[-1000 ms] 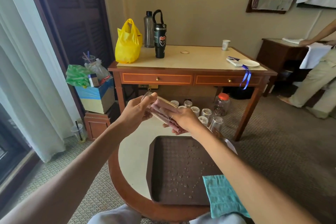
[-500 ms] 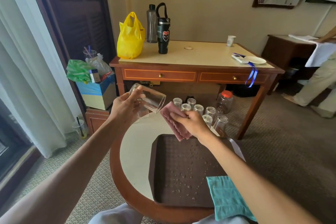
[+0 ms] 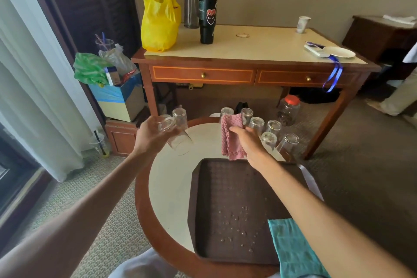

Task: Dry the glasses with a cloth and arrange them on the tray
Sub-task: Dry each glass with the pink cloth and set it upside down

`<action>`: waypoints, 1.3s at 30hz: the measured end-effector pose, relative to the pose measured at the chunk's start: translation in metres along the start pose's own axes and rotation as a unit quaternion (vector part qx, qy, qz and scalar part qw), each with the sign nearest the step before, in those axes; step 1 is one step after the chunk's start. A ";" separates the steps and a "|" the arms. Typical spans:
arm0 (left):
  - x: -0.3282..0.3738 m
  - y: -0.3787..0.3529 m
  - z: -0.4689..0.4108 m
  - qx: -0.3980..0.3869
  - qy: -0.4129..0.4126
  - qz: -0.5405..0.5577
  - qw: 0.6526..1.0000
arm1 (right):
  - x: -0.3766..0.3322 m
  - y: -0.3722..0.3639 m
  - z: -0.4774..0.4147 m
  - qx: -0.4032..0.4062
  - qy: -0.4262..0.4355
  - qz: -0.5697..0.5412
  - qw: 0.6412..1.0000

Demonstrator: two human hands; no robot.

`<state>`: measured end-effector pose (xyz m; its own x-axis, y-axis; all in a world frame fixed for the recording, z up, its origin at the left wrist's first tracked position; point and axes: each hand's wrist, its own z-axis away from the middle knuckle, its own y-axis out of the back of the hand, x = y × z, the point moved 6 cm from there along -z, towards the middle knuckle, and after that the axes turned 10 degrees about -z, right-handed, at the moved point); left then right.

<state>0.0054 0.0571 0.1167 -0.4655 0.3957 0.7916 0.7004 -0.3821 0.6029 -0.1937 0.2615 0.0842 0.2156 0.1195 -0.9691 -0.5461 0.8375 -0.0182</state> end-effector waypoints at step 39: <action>-0.026 -0.103 -0.109 -0.028 -0.159 -0.410 0.898 | 0.014 -0.053 -0.119 -0.056 -0.031 -0.006 0.998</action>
<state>-0.1136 -0.0047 0.0445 -0.6283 0.7778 0.0175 0.1616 0.1084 0.9809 -0.2587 0.1555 0.0421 0.2706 0.1444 -0.9518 -0.6288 0.7752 -0.0612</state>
